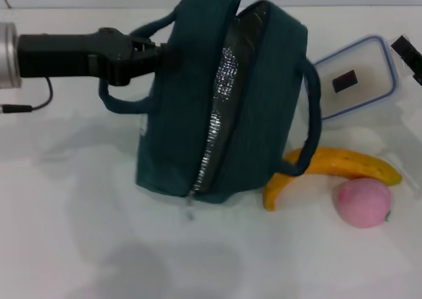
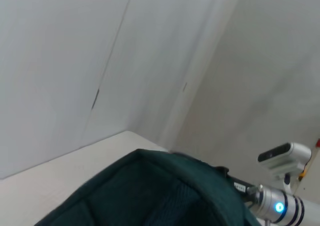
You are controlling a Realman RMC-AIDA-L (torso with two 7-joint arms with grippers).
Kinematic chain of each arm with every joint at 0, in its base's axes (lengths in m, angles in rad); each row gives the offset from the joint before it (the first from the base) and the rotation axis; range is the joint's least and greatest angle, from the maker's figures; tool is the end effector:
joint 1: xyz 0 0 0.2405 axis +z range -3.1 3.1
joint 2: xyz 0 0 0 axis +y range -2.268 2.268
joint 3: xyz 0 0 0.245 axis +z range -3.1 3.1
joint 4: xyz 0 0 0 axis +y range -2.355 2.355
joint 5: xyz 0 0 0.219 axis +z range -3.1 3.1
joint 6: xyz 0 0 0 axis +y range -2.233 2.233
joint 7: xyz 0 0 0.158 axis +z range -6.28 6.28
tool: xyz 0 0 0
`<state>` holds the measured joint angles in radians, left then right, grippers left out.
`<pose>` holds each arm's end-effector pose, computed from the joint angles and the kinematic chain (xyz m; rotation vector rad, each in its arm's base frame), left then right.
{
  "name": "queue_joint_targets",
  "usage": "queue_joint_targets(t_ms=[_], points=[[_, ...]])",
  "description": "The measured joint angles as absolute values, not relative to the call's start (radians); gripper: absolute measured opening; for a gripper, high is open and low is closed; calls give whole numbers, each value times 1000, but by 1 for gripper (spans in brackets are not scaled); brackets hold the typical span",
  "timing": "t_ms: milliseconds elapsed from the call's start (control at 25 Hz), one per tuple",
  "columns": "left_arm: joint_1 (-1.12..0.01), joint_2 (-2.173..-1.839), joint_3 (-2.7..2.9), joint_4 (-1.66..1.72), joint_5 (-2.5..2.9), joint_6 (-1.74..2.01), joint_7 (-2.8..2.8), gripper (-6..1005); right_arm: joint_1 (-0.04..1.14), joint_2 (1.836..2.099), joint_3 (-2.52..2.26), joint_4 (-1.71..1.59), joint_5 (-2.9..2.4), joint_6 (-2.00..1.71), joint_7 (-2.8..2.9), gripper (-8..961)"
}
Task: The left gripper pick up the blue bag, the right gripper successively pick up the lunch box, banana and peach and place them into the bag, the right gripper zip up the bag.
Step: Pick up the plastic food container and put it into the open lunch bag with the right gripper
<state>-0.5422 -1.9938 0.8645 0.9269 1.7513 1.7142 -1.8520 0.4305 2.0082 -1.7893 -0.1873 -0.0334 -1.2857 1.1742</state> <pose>-0.1853 0.3527 0.0586 -2.8120 -0.7496 -0.8751 0.2929 0.3459 -0.0043 -1.7582 1.1370 1.3609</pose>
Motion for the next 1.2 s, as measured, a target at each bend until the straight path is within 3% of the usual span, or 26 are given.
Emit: queue_joint_targets(t_ms=[240,880,1200], points=[[-550,-1979,872,919,1738,1739,-1864,37,432,2002,-1790,-188,-32,-1328,1148,96],[-577,-2010,874,905,1803,1688,-1860,37,538,1927,-1787,-334,-42,-1466,1158,96],[-602,-2014,874,860,1818,1642,-1858,37,682,1928,-1788,-357,-103,-1521,1204,96]])
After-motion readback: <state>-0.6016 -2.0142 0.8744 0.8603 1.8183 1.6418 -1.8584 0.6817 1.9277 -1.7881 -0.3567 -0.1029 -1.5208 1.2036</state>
